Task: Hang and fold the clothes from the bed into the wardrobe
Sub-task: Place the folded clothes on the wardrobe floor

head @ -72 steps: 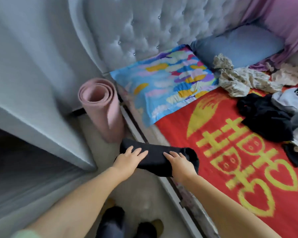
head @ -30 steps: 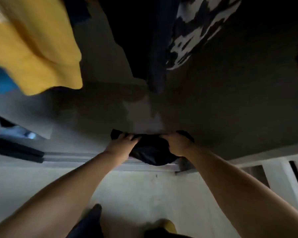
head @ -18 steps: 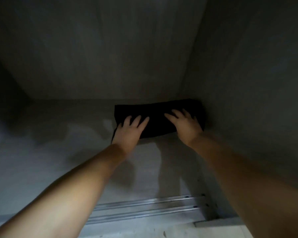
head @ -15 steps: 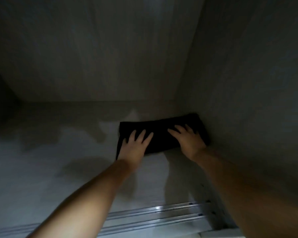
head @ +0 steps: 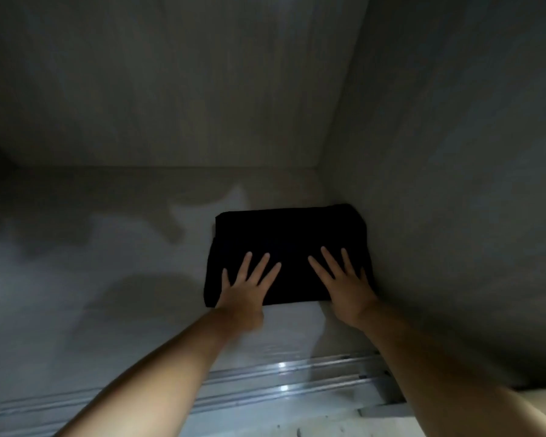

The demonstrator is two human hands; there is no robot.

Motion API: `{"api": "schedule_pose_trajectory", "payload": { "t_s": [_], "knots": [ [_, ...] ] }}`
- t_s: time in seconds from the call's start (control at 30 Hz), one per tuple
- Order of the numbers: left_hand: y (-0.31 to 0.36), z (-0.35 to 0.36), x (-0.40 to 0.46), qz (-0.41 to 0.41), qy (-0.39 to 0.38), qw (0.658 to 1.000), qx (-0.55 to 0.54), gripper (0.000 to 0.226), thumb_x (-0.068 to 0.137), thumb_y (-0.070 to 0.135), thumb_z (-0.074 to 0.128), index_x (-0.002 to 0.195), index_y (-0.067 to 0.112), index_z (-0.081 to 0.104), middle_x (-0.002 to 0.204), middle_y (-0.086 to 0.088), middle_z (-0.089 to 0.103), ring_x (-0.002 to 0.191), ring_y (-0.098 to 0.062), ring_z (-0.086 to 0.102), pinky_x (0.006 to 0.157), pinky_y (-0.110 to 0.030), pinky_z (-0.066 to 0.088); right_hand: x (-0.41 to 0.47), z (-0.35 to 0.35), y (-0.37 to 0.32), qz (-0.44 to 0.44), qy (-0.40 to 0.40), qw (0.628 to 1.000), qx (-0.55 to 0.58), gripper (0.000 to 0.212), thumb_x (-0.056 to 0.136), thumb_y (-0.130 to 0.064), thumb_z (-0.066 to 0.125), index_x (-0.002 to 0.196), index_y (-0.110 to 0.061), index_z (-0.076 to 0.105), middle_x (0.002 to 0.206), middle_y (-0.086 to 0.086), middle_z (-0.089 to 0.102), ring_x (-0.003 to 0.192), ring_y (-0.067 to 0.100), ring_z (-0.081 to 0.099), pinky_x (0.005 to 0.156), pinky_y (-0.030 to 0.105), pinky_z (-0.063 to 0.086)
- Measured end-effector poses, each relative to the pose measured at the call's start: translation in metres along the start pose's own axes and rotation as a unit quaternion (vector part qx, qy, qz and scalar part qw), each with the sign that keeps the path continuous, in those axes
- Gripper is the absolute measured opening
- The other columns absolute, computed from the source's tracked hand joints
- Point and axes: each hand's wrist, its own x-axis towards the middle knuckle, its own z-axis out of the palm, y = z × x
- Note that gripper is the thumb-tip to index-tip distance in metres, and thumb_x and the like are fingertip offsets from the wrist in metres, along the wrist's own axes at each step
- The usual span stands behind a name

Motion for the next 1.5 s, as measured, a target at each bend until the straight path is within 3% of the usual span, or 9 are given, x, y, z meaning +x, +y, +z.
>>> {"api": "schedule_pose_trajectory", "payload": {
  "t_s": [0.1,0.17,0.4,0.57,0.7,0.93,1.1,1.3,1.5],
  "knots": [
    [0.006,-0.034,-0.022,-0.006,-0.066,0.998,-0.021,0.092,0.089,0.020,0.053,0.149,0.038,-0.014,0.157,0.003,-0.024,0.144,-0.022,-0.023,0.115,-0.058,0.004,-0.014,-0.034,-0.004,0.005,-0.062,0.997,-0.038,0.080,0.097,-0.035,0.047,0.150,-0.040,-0.013,0.161,-0.002,-0.013,0.147,0.034,-0.006,0.113,0.063,0.008],
    [0.015,-0.057,-0.046,-0.008,-0.074,0.997,-0.031,0.086,0.092,0.016,0.049,0.150,0.035,-0.012,0.159,-0.001,-0.017,0.146,-0.021,-0.018,0.116,-0.054,0.006,-0.032,-0.061,-0.010,0.001,-0.067,0.996,-0.053,0.078,0.097,-0.042,0.045,0.150,-0.039,-0.012,0.162,0.001,-0.002,0.148,0.031,0.001,0.113,0.063,0.009],
    [0.051,-0.166,-0.127,-0.032,-0.083,0.995,-0.036,0.074,0.096,0.015,0.040,0.152,0.032,-0.006,0.160,-0.007,0.006,0.147,-0.027,0.003,0.115,-0.053,0.014,-0.118,-0.160,-0.030,0.029,-0.102,0.994,-0.022,0.060,0.101,-0.030,0.036,0.154,-0.026,0.007,0.155,0.009,0.022,0.140,0.031,0.025,0.110,0.055,0.020],
    [0.078,-0.253,-0.199,-0.010,-0.112,0.993,0.025,0.072,0.094,0.018,0.044,0.153,0.028,0.004,0.153,-0.010,0.022,0.141,-0.028,0.020,0.110,-0.052,0.025,-0.199,-0.235,-0.041,0.039,-0.101,0.994,-0.012,0.050,0.100,-0.026,0.036,0.149,-0.022,0.026,0.146,0.011,0.038,0.131,0.031,0.039,0.105,0.049,0.030],
    [0.099,-0.312,-0.265,0.036,-0.110,0.992,0.042,0.068,0.093,0.016,0.043,0.153,0.024,0.010,0.146,-0.012,0.033,0.133,-0.028,0.033,0.106,-0.045,0.032,-0.266,-0.295,-0.050,0.059,-0.124,0.989,0.046,0.048,0.098,-0.030,0.042,0.145,-0.023,0.033,0.146,0.008,0.039,0.131,0.031,0.039,0.105,0.046,0.029],
    [0.120,-0.393,-0.376,0.070,-0.146,0.987,0.020,0.062,0.092,0.016,0.044,0.149,0.023,0.019,0.141,-0.011,0.038,0.129,-0.032,0.038,0.103,-0.042,0.035,-0.382,-0.362,-0.072,0.103,-0.100,0.982,0.121,0.045,0.098,-0.038,0.041,0.141,-0.025,0.039,0.142,0.006,0.044,0.129,0.028,0.043,0.105,0.044,0.031],
    [0.134,-0.432,-0.409,0.104,-0.165,0.980,0.044,0.062,0.094,0.018,0.043,0.150,0.025,0.017,0.140,-0.011,0.039,0.127,-0.031,0.039,0.101,-0.040,0.035,-0.445,-0.383,-0.074,0.156,-0.107,0.966,0.175,0.040,0.099,-0.037,0.041,0.135,-0.019,0.044,0.136,0.008,0.048,0.125,0.030,0.046,0.102,0.043,0.034],
    [0.194,-0.453,-0.437,0.147,-0.148,0.974,0.083,0.063,0.095,0.023,0.043,0.151,0.025,0.014,0.142,-0.010,0.037,0.130,-0.030,0.037,0.100,-0.042,0.035,-0.526,-0.390,-0.037,0.200,-0.114,0.956,0.180,0.042,0.100,-0.039,0.038,0.136,-0.018,0.044,0.136,0.009,0.047,0.125,0.031,0.046,0.100,0.043,0.034],
    [0.303,-0.456,-0.479,0.220,-0.120,0.955,0.160,0.061,0.098,0.024,0.040,0.152,0.023,0.012,0.142,-0.010,0.037,0.130,-0.029,0.037,0.098,-0.041,0.038,-0.639,-0.393,0.036,0.248,-0.089,0.946,0.188,0.038,0.101,-0.038,0.037,0.130,-0.016,0.046,0.130,0.010,0.048,0.121,0.032,0.048,0.096,0.042,0.034]
  ]
}}
